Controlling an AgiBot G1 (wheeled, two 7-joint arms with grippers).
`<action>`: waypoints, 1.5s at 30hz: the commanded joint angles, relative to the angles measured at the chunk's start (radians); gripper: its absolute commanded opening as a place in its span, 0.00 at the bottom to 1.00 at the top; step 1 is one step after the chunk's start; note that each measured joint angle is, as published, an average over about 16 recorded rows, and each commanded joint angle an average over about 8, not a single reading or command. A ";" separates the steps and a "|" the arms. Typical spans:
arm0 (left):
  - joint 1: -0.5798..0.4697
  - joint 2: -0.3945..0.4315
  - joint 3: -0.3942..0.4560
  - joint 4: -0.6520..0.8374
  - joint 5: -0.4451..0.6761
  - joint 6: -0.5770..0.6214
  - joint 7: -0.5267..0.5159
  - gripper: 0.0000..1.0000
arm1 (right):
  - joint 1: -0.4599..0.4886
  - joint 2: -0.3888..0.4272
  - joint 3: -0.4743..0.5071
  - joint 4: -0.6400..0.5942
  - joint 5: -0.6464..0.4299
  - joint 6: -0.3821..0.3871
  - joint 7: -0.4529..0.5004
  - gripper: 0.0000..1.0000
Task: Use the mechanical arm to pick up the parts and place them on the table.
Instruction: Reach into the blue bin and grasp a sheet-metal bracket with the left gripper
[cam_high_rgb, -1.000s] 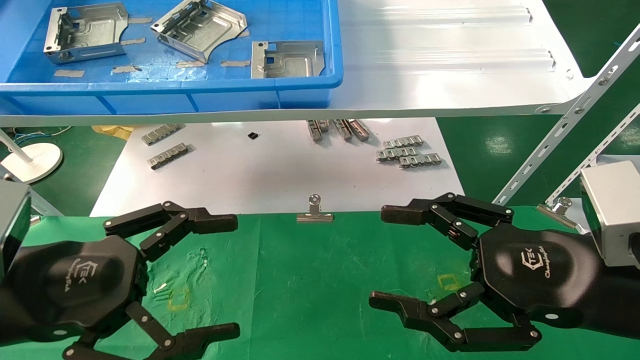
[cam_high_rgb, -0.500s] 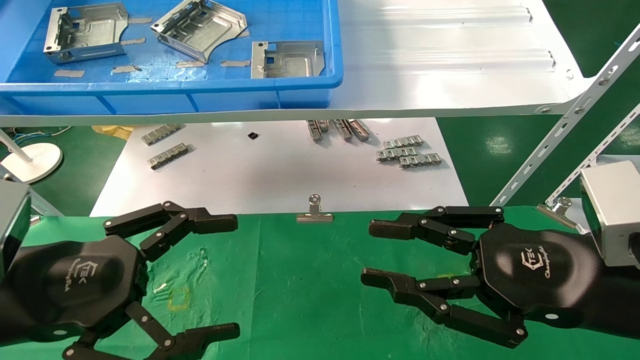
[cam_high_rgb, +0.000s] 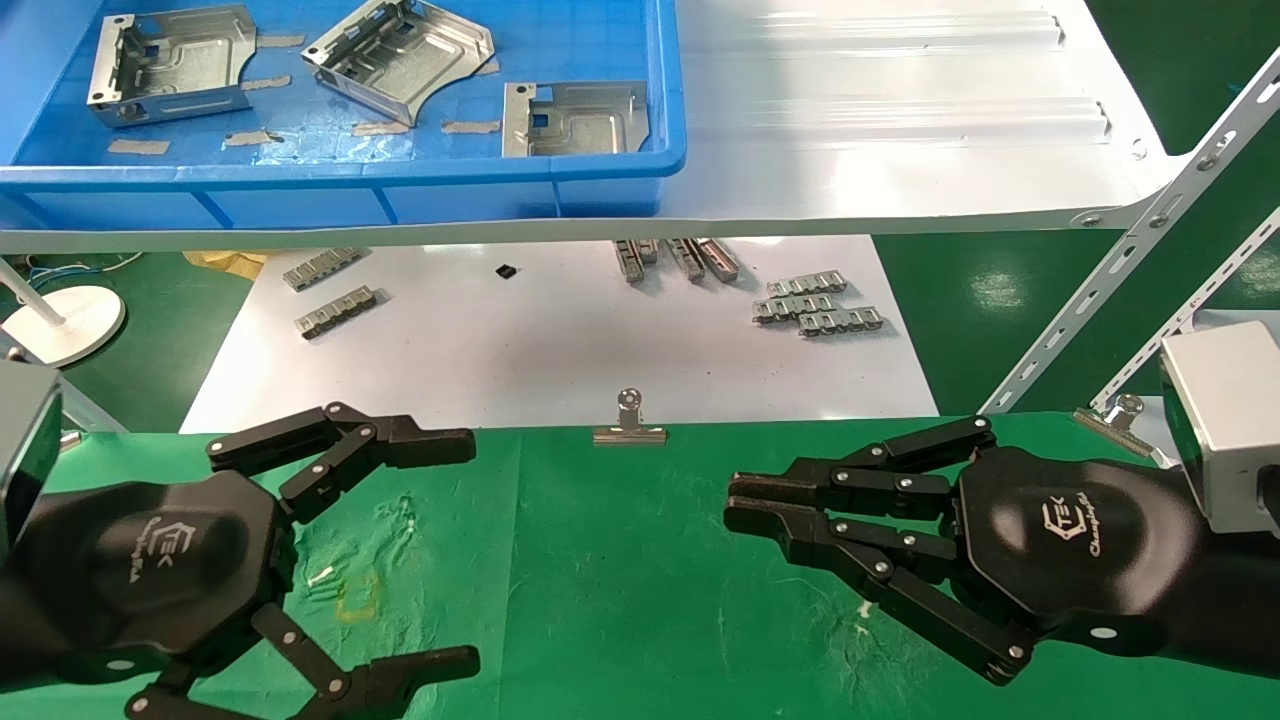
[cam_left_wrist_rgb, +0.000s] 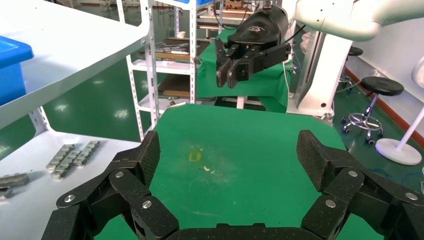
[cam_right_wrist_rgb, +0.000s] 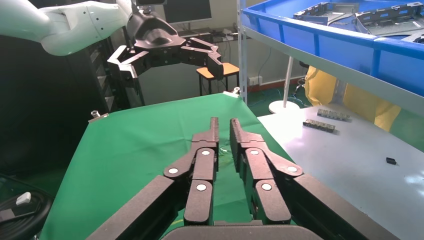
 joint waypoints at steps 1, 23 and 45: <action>0.001 0.000 0.000 0.000 0.000 0.000 -0.001 1.00 | 0.000 0.000 0.000 0.000 0.000 0.000 0.000 0.00; -0.680 0.249 0.156 0.463 0.372 -0.155 -0.114 1.00 | 0.000 0.000 0.000 0.000 0.000 0.000 0.000 0.00; -1.077 0.611 0.372 1.200 0.778 -0.548 -0.073 0.47 | 0.000 0.000 0.000 0.000 0.000 0.000 0.000 1.00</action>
